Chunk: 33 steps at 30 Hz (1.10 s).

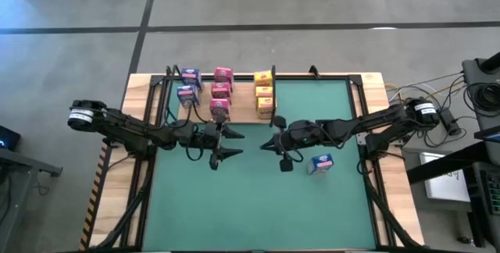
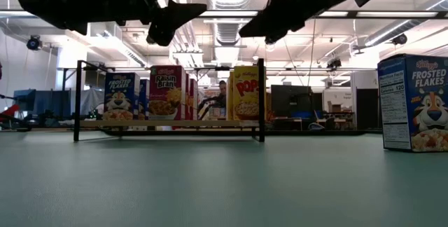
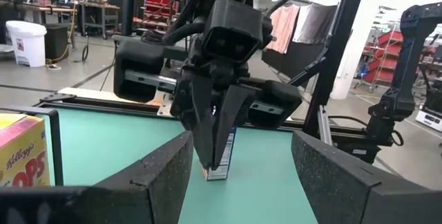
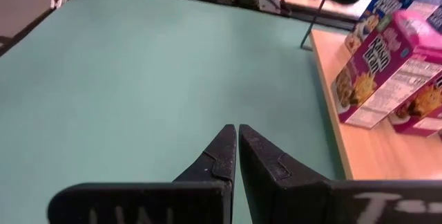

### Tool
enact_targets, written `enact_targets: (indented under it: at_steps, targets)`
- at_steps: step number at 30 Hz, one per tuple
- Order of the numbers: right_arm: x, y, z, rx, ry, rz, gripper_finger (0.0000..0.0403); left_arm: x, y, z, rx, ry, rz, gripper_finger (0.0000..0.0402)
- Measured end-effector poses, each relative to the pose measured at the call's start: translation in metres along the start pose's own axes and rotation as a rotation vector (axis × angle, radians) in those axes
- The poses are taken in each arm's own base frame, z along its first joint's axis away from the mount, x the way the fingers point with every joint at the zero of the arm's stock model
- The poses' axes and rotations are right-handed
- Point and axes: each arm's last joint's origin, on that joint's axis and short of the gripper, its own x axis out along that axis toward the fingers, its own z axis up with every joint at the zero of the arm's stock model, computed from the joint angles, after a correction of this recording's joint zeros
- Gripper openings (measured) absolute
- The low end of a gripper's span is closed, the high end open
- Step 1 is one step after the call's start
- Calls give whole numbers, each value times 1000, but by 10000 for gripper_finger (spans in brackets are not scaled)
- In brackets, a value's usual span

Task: Stack cereal on shelf
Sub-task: Put the blue cereal box on the shelf

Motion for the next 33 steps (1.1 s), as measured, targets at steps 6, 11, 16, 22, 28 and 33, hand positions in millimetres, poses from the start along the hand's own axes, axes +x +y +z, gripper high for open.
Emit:
enact_targets:
  at_steps: [6,11,16,22,28,33]
  targets:
    - [0,1,-5,33,52,8,9,0,0,0,2,1,1,230]
    - [-10,1,-2,87,123,15,9,0,0,0,2,2,2,230]
    - [-36,-1,11,180,315,20,9,0,0,0,2,4,3,230]
    - [-73,-5,33,382,605,-26,9,0,0,0,1,1,3,230]
    - [-98,-1,41,430,819,-46,29,0,0,1,-24,-4,2,230]
    - [-108,14,35,335,943,2,109,0,0,1,-33,-4,2,230]
